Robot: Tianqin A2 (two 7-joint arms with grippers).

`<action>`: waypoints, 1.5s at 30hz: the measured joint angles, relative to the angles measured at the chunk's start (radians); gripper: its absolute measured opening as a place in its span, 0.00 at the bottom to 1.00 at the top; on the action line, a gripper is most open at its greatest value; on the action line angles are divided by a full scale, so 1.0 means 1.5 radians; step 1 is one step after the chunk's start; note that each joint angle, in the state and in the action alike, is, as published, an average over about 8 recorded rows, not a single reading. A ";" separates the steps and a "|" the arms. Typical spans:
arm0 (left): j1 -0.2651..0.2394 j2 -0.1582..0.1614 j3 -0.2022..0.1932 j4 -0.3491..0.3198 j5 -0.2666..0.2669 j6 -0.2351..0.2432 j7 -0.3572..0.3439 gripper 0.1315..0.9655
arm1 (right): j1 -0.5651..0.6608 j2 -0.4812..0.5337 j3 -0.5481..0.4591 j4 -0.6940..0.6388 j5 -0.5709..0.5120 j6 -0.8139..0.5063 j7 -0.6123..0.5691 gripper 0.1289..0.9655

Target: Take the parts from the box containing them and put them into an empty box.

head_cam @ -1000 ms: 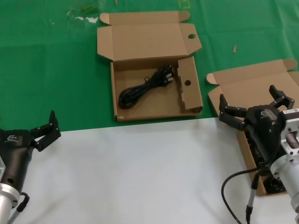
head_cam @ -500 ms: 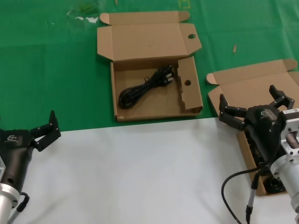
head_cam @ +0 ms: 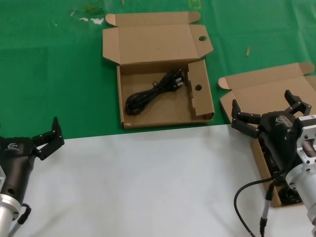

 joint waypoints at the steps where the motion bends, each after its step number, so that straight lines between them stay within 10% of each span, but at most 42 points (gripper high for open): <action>1: 0.000 0.000 0.000 0.000 0.000 0.000 0.000 1.00 | 0.000 0.000 0.000 0.000 0.000 0.000 0.000 1.00; 45: 0.000 0.000 0.000 0.000 0.000 0.000 0.000 1.00 | 0.000 0.000 0.000 0.000 0.000 0.000 0.000 1.00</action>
